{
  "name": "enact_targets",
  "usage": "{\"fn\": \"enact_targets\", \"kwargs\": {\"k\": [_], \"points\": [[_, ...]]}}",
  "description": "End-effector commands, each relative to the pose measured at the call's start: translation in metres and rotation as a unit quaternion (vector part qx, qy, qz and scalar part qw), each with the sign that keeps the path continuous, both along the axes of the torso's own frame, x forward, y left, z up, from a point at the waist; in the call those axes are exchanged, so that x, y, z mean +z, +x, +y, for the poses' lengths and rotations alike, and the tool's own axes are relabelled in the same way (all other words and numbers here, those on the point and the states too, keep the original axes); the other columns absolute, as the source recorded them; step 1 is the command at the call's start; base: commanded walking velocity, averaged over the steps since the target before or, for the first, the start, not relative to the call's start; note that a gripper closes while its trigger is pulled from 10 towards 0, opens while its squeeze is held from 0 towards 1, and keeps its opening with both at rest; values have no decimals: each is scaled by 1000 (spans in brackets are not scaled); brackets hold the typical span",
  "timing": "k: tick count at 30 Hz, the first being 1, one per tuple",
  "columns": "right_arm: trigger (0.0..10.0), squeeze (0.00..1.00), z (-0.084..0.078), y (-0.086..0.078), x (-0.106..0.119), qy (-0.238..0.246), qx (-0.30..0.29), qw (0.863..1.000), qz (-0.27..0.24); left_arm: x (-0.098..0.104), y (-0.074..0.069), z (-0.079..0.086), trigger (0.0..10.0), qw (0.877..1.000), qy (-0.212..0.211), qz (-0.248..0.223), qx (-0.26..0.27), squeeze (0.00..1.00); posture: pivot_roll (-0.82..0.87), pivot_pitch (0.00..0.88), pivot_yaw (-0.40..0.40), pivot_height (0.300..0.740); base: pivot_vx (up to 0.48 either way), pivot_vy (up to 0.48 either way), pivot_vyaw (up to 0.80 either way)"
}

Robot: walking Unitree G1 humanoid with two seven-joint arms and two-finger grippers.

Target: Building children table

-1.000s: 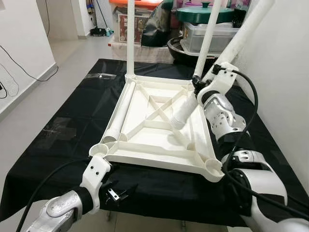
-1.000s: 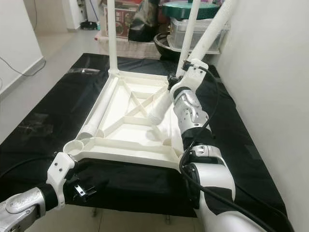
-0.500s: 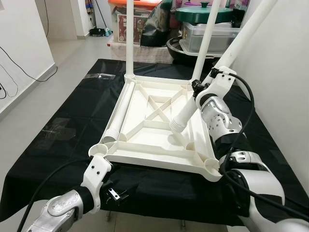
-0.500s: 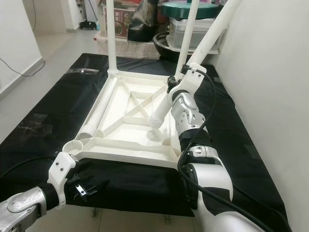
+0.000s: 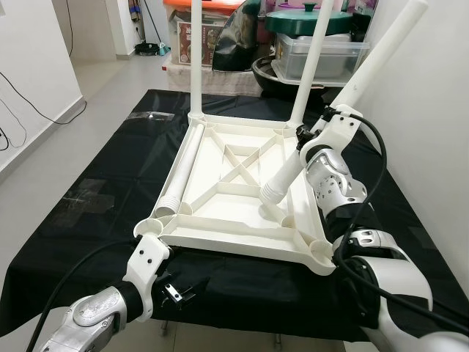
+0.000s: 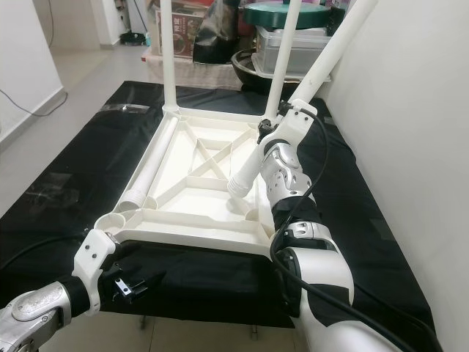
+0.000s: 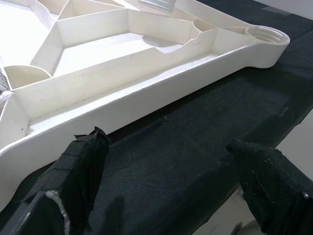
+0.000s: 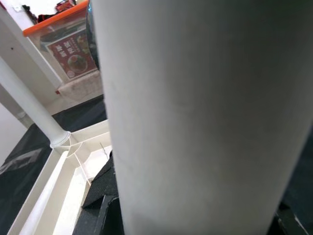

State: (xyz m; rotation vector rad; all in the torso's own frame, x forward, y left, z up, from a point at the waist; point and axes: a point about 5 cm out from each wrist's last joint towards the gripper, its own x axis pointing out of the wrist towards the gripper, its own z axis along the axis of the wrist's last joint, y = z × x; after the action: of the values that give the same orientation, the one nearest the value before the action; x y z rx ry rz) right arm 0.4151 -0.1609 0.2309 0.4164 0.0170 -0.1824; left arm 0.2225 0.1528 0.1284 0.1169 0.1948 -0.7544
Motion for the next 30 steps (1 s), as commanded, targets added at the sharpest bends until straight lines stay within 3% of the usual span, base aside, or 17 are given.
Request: {"fn": "enact_targets", "kwargs": {"k": [1, 12, 14, 15, 16, 17, 18, 19, 20, 21, 22, 23, 24, 26, 27, 28, 30], "points": [[0, 0, 0, 1, 3, -5, -10, 1000, -6, -2, 0, -3, 10000, 1000, -3, 2, -4, 0, 148, 0, -62, 740, 0, 0, 0], [0, 0, 5, 0, -1, 20, 5, 1000, -6, -3, 1, -5, 10000, 1000, -5, 1, -5, 0, 144, 0, -61, 740, 0, 0, 0], [0, 0, 31, 0, 13, 56, 119, 989, -70, -2, 1, -3, 10000, 1000, -4, 1, -5, 0, 144, 0, -62, 740, 0, 0, 0], [0, 0, 47, -4, 23, 81, 196, 971, -109, -2, 2, -2, 10000, 1000, -3, 0, -4, 0, 143, 0, -61, 740, 0, 0, 0], [0, 0, 47, -4, 23, 81, 196, 971, -109, -2, 2, -2, 10000, 1000, -3, 0, -4, 0, 143, 0, -61, 740, 0, 0, 0], [0, 0, 57, -8, 30, 98, 246, 955, -135, -2, 2, -2, 10000, 1000, -3, 0, -3, 0, 143, 0, -61, 740, 0, 0, 0], [0, 0, 57, -8, 30, 98, 246, 955, -135, -2, 2, -2, 10000, 1000, -3, 0, -3, 0, 143, 0, -61, 740, 0, 0, 0], [0, 0, 68, -19, 44, 102, 320, 922, -190, -1, 2, -1, 10000, 1000, -4, -1, -3, 0, 142, 0, -60, 740, 0, 0, 0], [0, 0, 78, -35, 57, 91, 405, 875, -250, 1, 3, -1, 10000, 1000, -5, -2, -3, 0, 144, 0, -62, 740, 0, 0, 0], [0, 0, 84, -47, 64, 80, 456, 839, -285, 2, 3, -1, 10000, 1000, -6, -4, -4, 0, 148, 0, -64, 740, 0, 0, 0], [0, 0, 84, -47, 64, 80, 456, 839, -285, 2, 3, -1, 10000, 1000, -6, -4, -4, 0, 148, 0, -64, 740, 0, 0, 0], [0, 0, 90, -59, 66, 58, 510, 801, -308, 3, 3, 0, 10000, 1000, -9, -4, -5, 0, 148, 0, -64, 740, 0, 0, 0], [0, 0, 93, -65, 64, 42, 543, 777, -316, 5, 2, -1, 10000, 1000, -11, -4, -9, 0, 153, 0, -69, 740, 0, 0, 0], [0, 0, 93, -65, 64, 42, 543, 777, -316, 5, 2, -1, 10000, 1000, -11, -4, -9, 0, 153, 0, -69, 740, 0, 0, 0], [0, 0, 95, -72, 60, 22, 579, 749, -321, 7, 1, -1, 10000, 1000, -16, -3, -16, 0, 155, 0, -70, 740, 0, 0, 0], [0, 0, 96, -81, 56, 7, 622, 712, -325, 8, -1, 0, 10000, 1000, -20, 0, -22, 0, 157, 0, -73, 740, 0, 0, 0], [0, 0, 96, -81, 56, 7, 622, 712, -325, 8, -1, 0, 10000, 1000, -20, 0, -22, 0, 157, 0, -73, 740, 0, 0, 0]]}}
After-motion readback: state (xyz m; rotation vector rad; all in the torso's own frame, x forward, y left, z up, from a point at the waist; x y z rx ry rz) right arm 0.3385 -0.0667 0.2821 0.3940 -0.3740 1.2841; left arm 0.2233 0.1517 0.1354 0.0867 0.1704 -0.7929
